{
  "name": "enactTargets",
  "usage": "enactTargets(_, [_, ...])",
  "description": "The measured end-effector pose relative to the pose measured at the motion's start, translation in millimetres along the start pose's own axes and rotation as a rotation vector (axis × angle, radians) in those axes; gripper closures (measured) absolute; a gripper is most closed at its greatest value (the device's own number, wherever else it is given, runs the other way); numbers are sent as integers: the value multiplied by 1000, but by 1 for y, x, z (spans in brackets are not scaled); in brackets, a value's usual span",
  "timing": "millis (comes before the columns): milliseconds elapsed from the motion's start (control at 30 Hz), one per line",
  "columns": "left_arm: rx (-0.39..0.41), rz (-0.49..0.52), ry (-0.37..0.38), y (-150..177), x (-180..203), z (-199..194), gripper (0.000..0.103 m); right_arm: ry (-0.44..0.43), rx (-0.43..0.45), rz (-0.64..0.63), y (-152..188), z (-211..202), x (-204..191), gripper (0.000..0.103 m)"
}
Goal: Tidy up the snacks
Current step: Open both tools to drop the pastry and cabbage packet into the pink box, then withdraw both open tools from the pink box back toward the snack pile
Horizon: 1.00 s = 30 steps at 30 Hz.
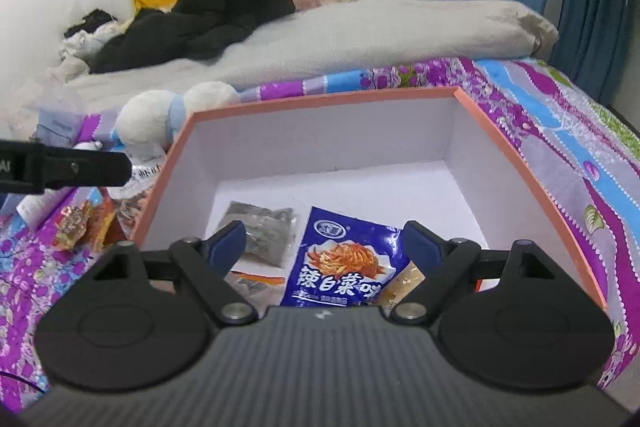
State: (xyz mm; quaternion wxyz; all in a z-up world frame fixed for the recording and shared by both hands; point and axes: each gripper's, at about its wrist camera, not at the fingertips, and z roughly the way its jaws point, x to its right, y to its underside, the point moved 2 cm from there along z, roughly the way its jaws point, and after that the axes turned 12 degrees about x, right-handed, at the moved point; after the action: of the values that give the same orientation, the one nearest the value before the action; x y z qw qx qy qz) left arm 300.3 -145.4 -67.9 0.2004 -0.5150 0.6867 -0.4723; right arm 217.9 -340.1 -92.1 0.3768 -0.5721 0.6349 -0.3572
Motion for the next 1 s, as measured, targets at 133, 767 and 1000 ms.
enactTargets(133, [45,-11,2,7,-5,-25,15,-8,51,3,4,-20,-11,16])
enactTargets(767, [173,-23,-75,67,-20,-137,15,-78,215,6,29,-100,-65,16])
enactTargets(1000, [188,-41,-119,88,-39,-169,15,-107,232,-20,49,-119,-87,16])
